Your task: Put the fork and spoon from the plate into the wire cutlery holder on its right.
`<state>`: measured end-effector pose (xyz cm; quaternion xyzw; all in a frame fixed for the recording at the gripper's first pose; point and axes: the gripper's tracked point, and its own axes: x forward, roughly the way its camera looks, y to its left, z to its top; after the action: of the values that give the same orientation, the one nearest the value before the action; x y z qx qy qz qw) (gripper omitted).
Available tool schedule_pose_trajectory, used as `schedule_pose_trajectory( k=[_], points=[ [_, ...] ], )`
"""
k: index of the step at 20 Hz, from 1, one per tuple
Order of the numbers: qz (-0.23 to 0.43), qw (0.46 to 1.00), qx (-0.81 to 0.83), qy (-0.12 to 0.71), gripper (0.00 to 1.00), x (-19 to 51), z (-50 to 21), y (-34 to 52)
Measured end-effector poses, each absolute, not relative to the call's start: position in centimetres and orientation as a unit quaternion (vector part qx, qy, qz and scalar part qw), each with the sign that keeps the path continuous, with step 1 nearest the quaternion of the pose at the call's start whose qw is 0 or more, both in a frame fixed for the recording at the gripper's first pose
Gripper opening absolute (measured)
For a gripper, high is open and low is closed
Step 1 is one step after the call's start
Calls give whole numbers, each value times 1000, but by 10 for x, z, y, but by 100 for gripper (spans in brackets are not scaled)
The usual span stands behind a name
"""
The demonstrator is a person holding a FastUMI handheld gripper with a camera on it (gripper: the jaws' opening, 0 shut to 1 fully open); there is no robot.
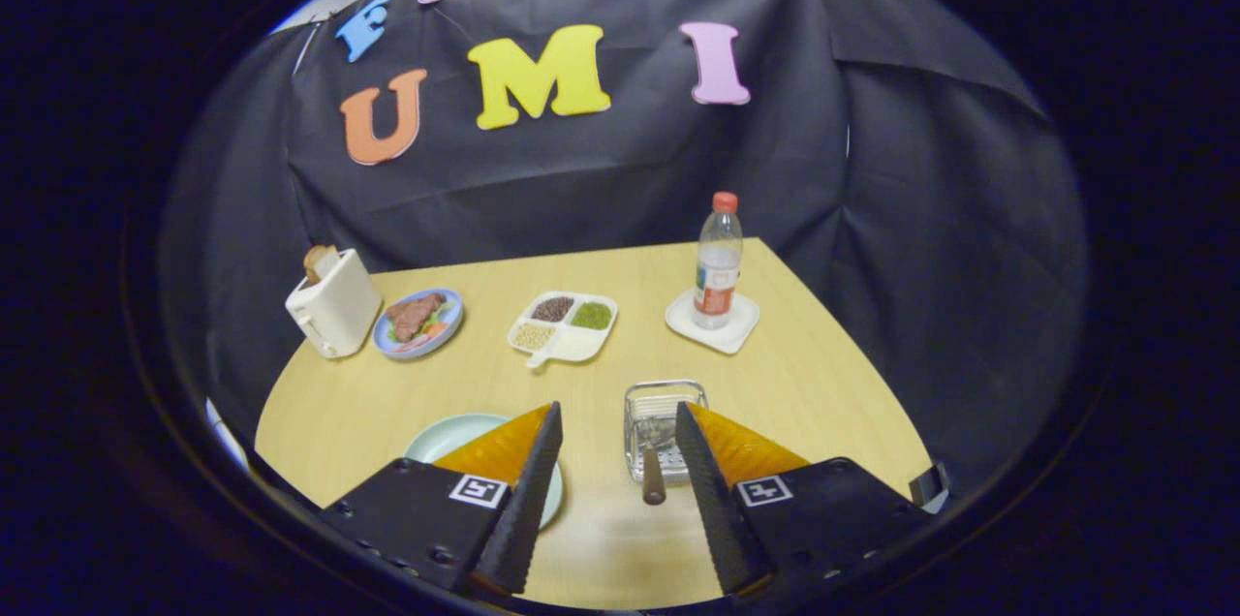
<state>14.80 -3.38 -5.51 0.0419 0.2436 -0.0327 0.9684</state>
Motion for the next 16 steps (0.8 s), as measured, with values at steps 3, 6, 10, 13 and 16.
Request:
schedule_pose_trajectory(
  k=[3, 6, 10, 13, 16],
  points=[
    [-53, 979, 14, 196, 79, 128, -35, -19],
    [-46, 988, -6, 148, 86, 106, -15, 6],
    [-43, 995, 2, 94, 95, 76, 7, 28],
    [-40, 997, 7, 69, 96, 46, 15, 36],
    [-40, 998, 12, 43, 96, 15, 28, 35]
  ],
)
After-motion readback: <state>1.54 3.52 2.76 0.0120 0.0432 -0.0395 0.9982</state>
